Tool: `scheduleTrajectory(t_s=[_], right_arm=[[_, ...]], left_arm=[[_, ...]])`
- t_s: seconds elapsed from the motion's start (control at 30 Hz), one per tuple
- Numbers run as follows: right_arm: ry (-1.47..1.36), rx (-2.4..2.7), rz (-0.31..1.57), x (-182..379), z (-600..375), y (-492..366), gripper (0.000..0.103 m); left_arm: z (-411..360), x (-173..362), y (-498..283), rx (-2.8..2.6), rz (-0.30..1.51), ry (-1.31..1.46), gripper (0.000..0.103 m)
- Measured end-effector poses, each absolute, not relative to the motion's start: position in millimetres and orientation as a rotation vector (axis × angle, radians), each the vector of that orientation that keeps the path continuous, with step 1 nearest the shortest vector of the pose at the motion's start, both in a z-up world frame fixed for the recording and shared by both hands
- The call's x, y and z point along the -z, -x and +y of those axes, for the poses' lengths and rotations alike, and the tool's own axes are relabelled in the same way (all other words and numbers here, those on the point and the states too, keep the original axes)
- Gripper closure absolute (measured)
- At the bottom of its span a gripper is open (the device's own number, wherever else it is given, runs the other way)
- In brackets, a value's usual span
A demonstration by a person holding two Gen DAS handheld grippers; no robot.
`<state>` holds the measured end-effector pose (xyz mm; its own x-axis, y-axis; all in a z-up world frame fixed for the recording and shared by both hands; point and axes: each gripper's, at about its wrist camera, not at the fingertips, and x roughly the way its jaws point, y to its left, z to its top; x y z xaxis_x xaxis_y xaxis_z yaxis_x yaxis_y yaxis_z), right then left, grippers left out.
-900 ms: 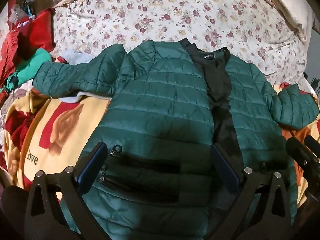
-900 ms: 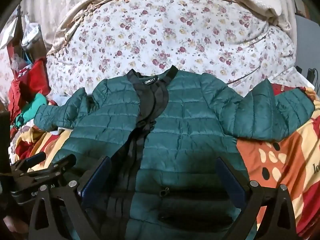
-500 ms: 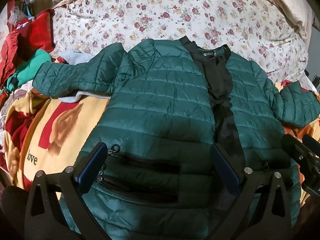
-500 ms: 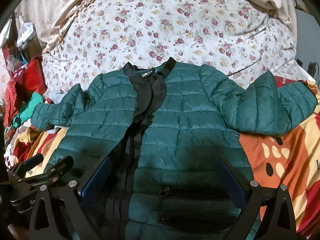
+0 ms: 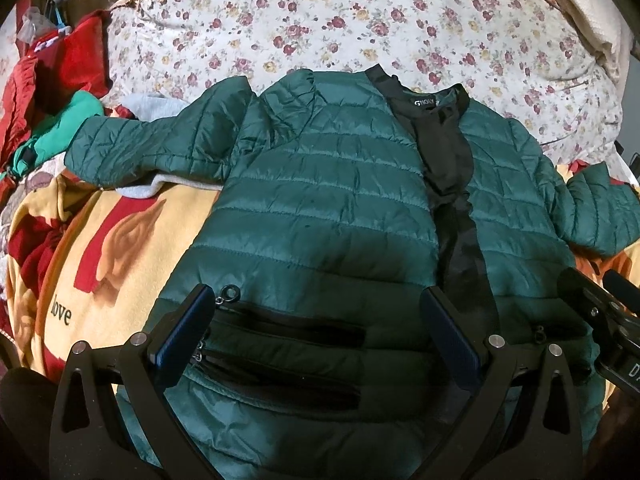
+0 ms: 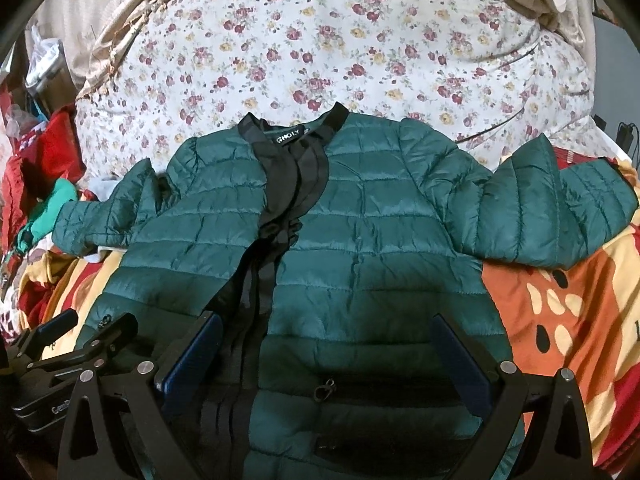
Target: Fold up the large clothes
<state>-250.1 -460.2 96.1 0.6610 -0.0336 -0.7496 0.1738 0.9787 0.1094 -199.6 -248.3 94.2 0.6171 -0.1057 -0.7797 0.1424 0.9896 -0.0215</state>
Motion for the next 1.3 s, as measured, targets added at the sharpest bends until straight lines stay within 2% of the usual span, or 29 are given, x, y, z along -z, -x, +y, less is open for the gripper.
scheduleTrajectory(t_s=[1.3], right_arm=[[-0.201, 0.113, 0.908, -82, -460, 217, 0.000]], left_arm=[[-244, -85, 175, 0.091, 0.905, -0.045, 0.001]])
